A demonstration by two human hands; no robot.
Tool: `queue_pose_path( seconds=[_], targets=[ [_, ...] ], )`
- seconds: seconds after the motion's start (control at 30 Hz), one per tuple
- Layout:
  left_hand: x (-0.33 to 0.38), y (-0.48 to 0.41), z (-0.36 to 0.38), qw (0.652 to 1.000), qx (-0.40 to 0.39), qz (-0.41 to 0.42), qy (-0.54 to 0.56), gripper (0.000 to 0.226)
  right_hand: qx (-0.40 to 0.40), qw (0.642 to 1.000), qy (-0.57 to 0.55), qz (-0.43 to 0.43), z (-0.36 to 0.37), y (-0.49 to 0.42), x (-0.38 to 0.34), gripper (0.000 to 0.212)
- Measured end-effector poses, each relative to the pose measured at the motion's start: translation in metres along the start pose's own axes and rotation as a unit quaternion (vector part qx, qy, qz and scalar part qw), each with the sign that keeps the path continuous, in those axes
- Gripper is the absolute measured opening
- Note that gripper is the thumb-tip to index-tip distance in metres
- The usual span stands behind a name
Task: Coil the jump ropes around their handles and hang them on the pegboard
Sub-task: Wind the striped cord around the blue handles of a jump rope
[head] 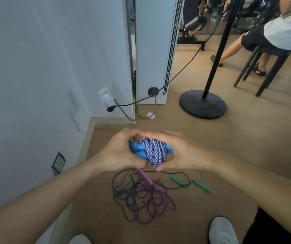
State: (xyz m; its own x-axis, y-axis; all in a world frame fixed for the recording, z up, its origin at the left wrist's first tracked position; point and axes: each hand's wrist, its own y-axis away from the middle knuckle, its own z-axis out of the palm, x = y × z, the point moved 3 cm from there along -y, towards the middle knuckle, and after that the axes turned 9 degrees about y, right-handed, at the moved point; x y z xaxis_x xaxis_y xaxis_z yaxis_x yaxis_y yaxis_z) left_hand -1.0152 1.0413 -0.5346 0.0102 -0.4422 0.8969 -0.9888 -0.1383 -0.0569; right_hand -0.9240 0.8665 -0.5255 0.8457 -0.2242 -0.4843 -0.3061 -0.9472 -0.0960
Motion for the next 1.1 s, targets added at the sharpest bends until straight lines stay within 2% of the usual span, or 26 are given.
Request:
queue_pose_path(
  seconds=[0.1,0.27,0.47,0.67,0.77,0.87,0.97,1.1],
  targets=[
    [0.002,-0.001,-0.003,0.999,-0.023,-0.045,-0.007,0.059,0.011,0.999,-0.051,0.008,-0.002,-0.001,-0.003,0.094],
    [0.008,-0.002,-0.015,0.985,-0.070,-0.115,0.111,0.060,0.018,0.993,-0.114,0.024,0.000,-0.004,-0.002,0.077],
    [0.011,0.001,-0.021,0.929,-0.071,-0.205,0.299,0.046,0.067,0.989,-0.130,0.036,-0.005,-0.006,-0.001,0.069],
    [0.012,0.001,-0.017,0.895,-0.042,-0.215,0.388,0.051,0.131,0.984,-0.110,0.055,-0.008,-0.005,0.002,0.064],
    [0.012,0.002,-0.016,0.905,-0.057,-0.225,0.358,0.039,0.161,0.981,-0.053,0.094,-0.015,-0.002,0.010,0.065],
    [0.011,0.005,-0.016,0.919,-0.062,-0.220,0.322,0.035,0.162,0.982,-0.007,0.098,-0.015,0.000,0.014,0.065],
    [0.008,0.005,-0.018,0.932,-0.007,-0.200,0.301,0.031,0.160,0.982,0.051,0.088,-0.014,0.001,0.012,0.064],
    [0.012,0.006,-0.015,0.948,0.068,-0.146,0.275,0.016,0.130,0.986,0.049,0.091,-0.010,0.002,0.009,0.063]
  ],
)
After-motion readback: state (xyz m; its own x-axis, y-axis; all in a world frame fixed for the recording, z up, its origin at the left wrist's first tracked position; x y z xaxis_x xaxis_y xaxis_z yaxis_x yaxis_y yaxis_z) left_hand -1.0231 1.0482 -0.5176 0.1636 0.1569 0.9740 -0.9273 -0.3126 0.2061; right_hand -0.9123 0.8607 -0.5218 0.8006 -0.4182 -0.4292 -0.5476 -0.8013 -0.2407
